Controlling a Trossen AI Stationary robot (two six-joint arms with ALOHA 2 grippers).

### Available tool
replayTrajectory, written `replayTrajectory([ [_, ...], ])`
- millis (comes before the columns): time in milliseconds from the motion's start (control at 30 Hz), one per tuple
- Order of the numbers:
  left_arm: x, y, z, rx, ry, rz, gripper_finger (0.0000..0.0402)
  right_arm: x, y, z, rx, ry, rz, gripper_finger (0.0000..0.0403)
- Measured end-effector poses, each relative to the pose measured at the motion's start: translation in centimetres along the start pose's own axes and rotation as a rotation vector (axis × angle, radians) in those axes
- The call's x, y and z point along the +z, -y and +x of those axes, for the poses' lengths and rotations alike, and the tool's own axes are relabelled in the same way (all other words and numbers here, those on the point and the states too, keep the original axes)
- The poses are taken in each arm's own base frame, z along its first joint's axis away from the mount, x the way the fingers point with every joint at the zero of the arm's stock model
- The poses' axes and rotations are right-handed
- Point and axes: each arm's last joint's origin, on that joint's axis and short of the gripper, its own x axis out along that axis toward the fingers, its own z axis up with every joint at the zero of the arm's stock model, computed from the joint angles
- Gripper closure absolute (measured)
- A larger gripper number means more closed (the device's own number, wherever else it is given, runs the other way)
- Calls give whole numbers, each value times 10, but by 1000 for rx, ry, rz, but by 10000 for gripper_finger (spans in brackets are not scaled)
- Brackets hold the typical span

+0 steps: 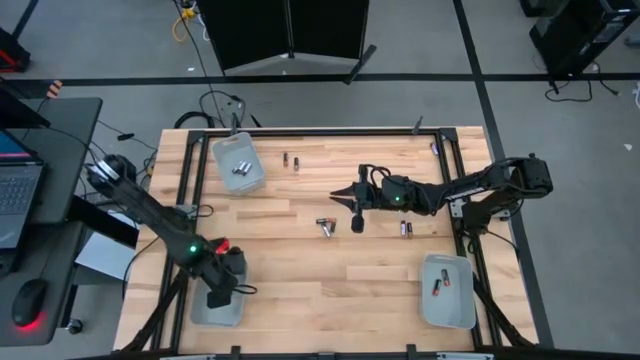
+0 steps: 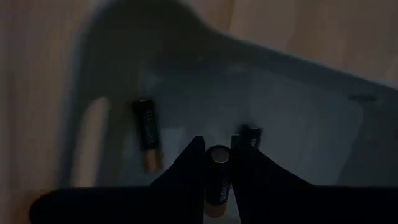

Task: Sort batteries
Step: Put the black-brown battery into the bottom left gray bin, then put the silver battery into the top left gray bin

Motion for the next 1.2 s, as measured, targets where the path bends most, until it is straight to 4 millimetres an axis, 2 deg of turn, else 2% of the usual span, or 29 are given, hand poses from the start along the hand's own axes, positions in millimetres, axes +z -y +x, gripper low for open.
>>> replayTrajectory([
  [133, 0, 1, 11, -31, 11, 4, 347, 0, 0, 0, 3, -1, 0, 347],
  [333, 1, 2, 13, -52, 20, 3, 345, 0, 1, 0, 1, -3, -1, 349],
  [533, 3, 6, 8, -78, 5, -2, 277, -1, 5, 0, -10, -4, 3, 357],
  [667, 4, 8, 0, -48, -19, -16, 267, -1, 5, 0, -9, -4, 3, 362],
  [833, 11, 16, -17, -54, -4, 8, 299, -1, 5, 0, -7, -4, 3, 373],
  [1000, 28, 21, -36, -47, 138, 49, 387, 7, 4, 0, 23, -79, 33, 392],
  [1200, 52, 2, -51, -74, 308, 131, 397, 23, -6, 4, 68, -254, 47, 387],
])
